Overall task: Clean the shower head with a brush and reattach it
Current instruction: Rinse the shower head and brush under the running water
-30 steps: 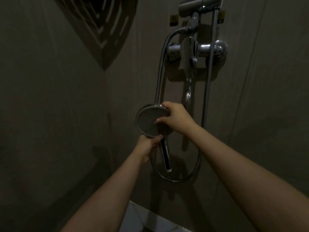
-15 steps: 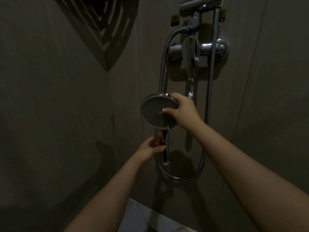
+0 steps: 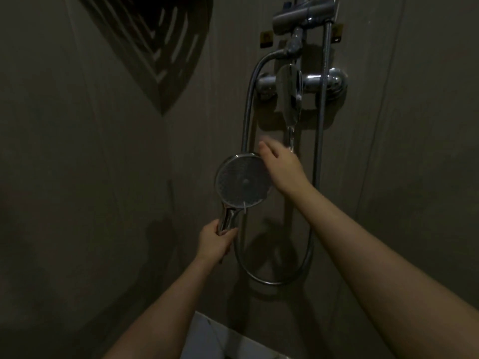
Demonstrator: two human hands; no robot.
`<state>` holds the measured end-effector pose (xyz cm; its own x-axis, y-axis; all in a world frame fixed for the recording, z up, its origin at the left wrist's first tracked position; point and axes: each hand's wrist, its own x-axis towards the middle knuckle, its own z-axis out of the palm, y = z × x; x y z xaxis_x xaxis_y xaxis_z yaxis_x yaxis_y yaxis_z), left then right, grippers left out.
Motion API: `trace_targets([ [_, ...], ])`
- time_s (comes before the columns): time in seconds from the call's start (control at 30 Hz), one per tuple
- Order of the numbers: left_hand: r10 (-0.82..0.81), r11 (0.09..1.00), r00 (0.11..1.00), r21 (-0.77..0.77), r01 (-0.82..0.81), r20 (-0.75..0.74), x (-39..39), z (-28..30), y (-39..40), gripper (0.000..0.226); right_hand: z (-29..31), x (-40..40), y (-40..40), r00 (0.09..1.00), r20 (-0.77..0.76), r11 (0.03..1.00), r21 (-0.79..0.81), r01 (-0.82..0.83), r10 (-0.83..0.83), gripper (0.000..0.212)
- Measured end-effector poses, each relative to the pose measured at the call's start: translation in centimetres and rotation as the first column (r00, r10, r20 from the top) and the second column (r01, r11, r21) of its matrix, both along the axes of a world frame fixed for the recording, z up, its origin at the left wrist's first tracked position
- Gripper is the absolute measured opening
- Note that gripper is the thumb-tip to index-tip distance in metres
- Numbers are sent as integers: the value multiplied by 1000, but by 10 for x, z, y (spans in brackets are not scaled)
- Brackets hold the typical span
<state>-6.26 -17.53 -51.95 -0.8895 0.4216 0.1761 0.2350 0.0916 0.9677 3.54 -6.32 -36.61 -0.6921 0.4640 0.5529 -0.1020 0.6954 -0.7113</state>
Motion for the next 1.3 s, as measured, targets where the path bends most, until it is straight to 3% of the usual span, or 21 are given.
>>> trace_targets([
  [0.07, 33, 999, 999, -25, -33, -2, -2, -6, -4, 34, 15, -4, 2, 992, -93, 917, -381, -118, 90, 56],
  [0.1, 57, 998, 998, -28, -57, 4, -2, -9, -6, 35, 19, -6, 6, 984, -172, 885, -451, -116, 41, 58],
  [0.13, 74, 997, 997, -34, -73, 8, -2, -10, -8, 35, 22, -7, 11, 983, -185, 897, -433, -90, 9, 57],
  [0.17, 81, 996, 997, -33, -81, 7, -3, -12, -9, 35, 24, -8, 13, 995, -100, 937, -347, -47, 13, 57],
  [0.23, 66, 997, 998, -45, -67, -4, -4, -12, -12, 35, 22, -6, 10, 969, 240, 993, -107, -40, 64, 60],
  [0.27, 54, 997, 998, -58, -54, -15, -4, -11, -13, 36, 20, -5, 7, 951, 303, 998, -37, -49, 58, 62],
  [0.37, 35, 996, 998, -82, -39, -46, -2, -10, -13, 39, 19, -7, 3, 996, 88, 991, -129, -23, 34, 60],
  [0.4, 35, 996, 998, -80, -39, -52, -1, -10, -12, 39, 19, -7, 3, 993, 105, 985, -171, -38, 57, 61],
  [0.5, 25, 996, 997, -85, -31, -68, 0, -6, -11, 38, 11, -2, 3, 906, 389, 976, -197, -96, 168, 59],
  [0.6, 23, 996, 997, -90, -30, -76, 1, -6, -11, 39, 8, -5, 5, 966, 196, 953, -285, -106, 166, 60],
  [0.73, 12, 995, 998, -100, -18, -57, 4, -7, -12, 36, 0, -3, 8, 942, 220, 891, -432, -140, 255, 56],
  [0.83, 34, 999, 999, -36, -34, -4, 7, 2, -9, 34, -11, -4, 11, 979, 84, 857, -501, -122, 188, 53],
  [0.93, 84, 995, 993, 56, -89, 79, 2, 16, -5, 35, -26, -6, 9, 961, 7, 816, -531, -230, 276, 29],
  [1.0, -22, 999, 1000, -24, 22, 20, -3, 20, -5, 30, -38, -8, 5, 924, -5, 820, -458, -342, 383, 3],
  [1.1, -268, 936, 963, -230, 268, 32, 2, 23, -9, 21, -44, -11, -6, 896, -47, 775, -484, -407, 441, 23],
  [1.2, -207, 954, 975, -204, 219, 78, 2, 38, -14, 18, -23, -12, -15, 894, -33, 777, -480, -407, 447, 33],
  [1.3, -153, 964, 983, -201, 172, 105, -2, 76, -13, 20, 17, -14, -19, 897, -31, 803, -432, -410, 442, 29],
])
